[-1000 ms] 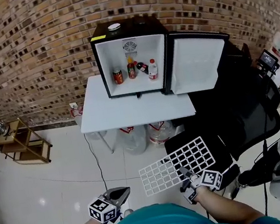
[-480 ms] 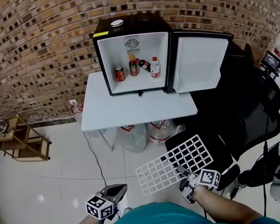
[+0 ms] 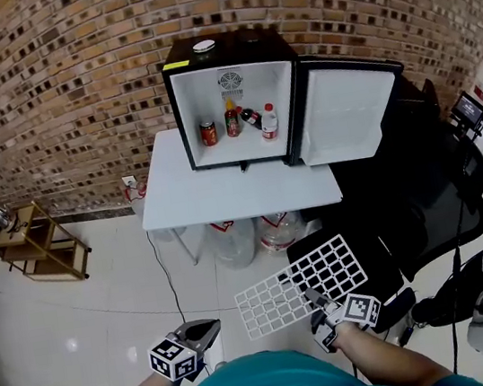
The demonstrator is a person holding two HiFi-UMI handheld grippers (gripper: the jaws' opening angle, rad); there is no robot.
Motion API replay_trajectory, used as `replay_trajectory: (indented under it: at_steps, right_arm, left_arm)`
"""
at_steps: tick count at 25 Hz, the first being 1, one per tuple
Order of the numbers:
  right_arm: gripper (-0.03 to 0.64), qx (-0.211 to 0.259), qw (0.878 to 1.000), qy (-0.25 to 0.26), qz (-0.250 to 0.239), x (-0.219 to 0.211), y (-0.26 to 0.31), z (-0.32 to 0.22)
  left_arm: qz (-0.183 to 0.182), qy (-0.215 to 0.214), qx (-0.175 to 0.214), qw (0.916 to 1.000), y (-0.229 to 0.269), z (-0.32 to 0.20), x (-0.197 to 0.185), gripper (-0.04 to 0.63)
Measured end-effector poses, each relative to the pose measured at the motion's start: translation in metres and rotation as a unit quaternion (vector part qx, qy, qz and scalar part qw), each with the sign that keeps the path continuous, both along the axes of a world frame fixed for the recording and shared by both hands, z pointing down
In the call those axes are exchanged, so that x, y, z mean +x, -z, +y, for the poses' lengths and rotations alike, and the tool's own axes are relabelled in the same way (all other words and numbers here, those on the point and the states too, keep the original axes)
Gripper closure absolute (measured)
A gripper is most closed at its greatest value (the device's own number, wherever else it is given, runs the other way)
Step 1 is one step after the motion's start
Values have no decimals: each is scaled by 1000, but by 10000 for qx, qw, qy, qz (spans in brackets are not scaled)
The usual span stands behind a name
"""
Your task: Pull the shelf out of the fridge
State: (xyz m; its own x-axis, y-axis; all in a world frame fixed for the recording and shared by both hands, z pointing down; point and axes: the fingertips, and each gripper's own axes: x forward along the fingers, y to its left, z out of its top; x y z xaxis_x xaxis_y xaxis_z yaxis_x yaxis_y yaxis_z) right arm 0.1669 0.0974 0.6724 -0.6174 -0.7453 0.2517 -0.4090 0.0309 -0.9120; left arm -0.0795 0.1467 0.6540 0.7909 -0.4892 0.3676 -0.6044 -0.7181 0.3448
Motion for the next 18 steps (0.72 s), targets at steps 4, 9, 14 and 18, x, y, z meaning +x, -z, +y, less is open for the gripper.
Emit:
replay_trajectory:
  at_steps: [4,9,14,18]
  right_arm:
    - [589,13,10000,3,22,0,0,-2]
    - [589,39,10000,17,54,-1,1,-2]
    - [589,75,10000,24,36,-3,3,-1]
    - [589,102,9999,46,27,-3,4,0]
  left_arm:
    - [17,4,22,10000,2,-1,2,597]
    - [20,-2,51,10000,3,-2,1,598]
    - [2,-7,64,10000,4,-1,0,597]
    - [-3,-10,83,10000,4,1,1,598]
